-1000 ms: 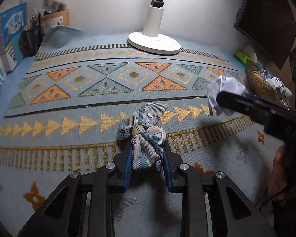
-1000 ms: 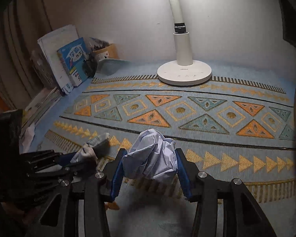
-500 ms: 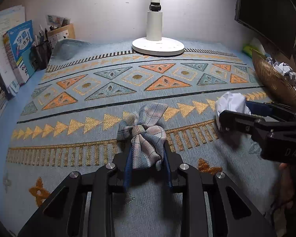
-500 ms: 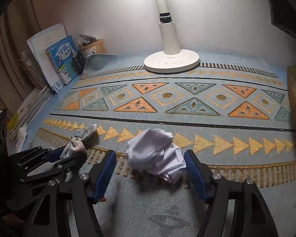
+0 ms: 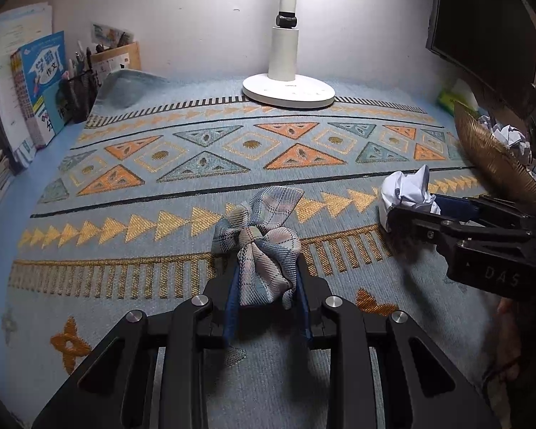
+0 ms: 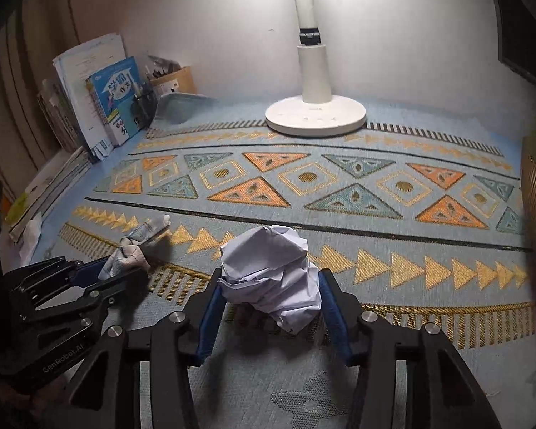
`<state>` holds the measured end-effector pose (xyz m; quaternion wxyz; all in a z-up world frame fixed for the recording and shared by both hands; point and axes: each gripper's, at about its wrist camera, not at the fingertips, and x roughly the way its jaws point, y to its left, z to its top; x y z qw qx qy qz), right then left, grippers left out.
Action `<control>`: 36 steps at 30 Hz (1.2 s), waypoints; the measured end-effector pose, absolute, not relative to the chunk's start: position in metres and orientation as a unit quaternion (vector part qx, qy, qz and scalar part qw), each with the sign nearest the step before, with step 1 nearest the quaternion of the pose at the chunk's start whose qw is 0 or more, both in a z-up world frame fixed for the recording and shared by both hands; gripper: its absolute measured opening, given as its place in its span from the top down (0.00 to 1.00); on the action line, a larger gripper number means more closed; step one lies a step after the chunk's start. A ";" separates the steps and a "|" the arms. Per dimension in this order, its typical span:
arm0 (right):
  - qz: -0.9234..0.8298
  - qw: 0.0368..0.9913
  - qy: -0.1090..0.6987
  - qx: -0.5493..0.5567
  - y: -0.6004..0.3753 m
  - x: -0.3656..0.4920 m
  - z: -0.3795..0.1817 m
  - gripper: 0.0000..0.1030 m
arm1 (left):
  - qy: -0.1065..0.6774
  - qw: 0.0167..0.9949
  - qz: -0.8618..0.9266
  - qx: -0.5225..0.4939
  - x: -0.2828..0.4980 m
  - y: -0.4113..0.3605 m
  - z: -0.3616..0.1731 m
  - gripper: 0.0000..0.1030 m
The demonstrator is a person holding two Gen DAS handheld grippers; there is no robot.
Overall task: Organize objects
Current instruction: 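Carry the plaid bow and paper ball into the amber bowl and open both tools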
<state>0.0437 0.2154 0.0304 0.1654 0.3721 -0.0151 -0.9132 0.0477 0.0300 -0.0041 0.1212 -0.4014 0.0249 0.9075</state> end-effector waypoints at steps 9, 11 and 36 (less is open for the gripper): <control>-0.925 0.143 -0.060 0.348 0.256 0.077 0.060 0.52 | -0.015 0.159 0.914 -0.373 0.059 0.033 0.020 0.77; -0.934 0.120 -0.056 0.332 0.277 0.091 0.080 0.52 | -0.018 0.175 0.919 -0.353 0.065 0.046 0.038 0.77; -0.923 -0.168 -0.152 0.312 0.541 0.098 0.157 0.33 | 0.020 0.377 0.880 -0.287 0.015 0.344 0.136 0.48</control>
